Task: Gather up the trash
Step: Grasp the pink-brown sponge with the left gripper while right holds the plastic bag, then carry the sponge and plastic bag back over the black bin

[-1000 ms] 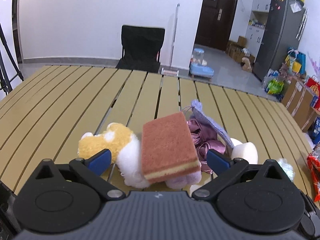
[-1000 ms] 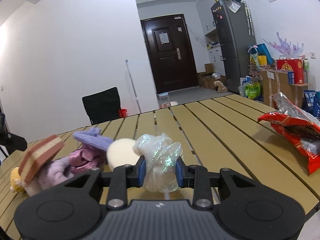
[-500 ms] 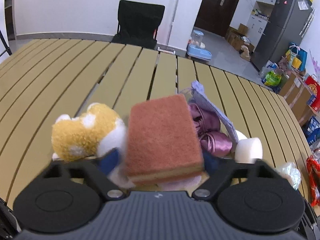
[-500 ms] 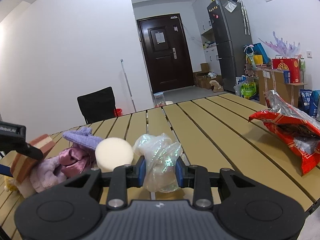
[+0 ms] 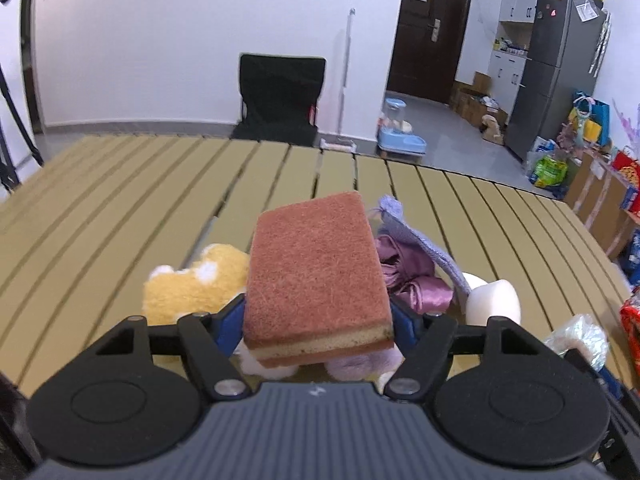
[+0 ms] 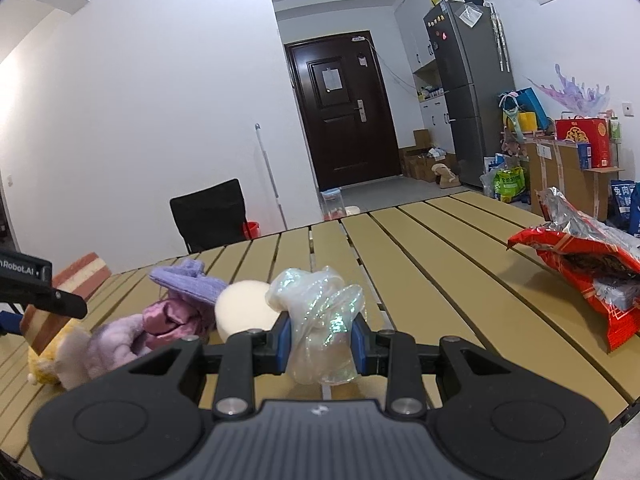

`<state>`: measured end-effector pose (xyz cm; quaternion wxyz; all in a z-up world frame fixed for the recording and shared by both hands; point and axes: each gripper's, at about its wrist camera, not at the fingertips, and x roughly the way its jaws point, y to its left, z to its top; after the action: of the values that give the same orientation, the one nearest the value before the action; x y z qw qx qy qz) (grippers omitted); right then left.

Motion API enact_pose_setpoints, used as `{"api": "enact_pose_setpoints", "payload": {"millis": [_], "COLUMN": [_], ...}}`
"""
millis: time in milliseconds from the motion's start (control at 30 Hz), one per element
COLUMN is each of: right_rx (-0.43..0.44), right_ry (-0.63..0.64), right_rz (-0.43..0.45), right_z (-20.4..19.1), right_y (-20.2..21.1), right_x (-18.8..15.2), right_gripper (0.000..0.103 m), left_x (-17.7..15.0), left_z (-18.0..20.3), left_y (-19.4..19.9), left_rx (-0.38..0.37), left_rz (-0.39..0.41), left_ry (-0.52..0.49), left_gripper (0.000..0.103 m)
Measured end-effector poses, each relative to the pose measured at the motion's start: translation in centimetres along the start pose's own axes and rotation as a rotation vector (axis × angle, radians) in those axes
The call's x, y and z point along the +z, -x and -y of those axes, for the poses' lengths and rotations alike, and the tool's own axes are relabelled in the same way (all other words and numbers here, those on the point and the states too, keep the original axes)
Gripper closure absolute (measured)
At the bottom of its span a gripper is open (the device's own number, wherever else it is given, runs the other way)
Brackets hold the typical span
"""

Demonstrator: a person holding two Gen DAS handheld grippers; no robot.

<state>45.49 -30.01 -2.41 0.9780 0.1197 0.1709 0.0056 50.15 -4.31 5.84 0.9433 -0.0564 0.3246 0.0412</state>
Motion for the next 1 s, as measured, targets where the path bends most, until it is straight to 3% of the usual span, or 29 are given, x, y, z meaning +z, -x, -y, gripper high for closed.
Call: {"api": "enact_pose_setpoints", "payload": {"millis": [300, 567, 1000], "right_rx": [0.052, 0.086, 0.109], "right_ry": [0.0, -0.002, 0.01], "right_rz": [0.005, 0.017, 0.018], "right_z": [-0.6, -1.6, -1.9], "right_y": [1.9, 5.5, 12.9], "right_x": [-0.1, -0.8, -3.9], "right_gripper": [0.074, 0.074, 0.074], "left_x": [-2.4, -5.7, -11.2], "left_z": [0.3, 0.7, -0.5], "left_y": [4.8, 8.6, 13.9], "left_rx": [0.071, 0.105, 0.062], "left_rz": [0.077, 0.087, 0.095], "left_ry": [-0.041, -0.097, -0.105], "left_gripper": [0.031, 0.03, 0.03]}}
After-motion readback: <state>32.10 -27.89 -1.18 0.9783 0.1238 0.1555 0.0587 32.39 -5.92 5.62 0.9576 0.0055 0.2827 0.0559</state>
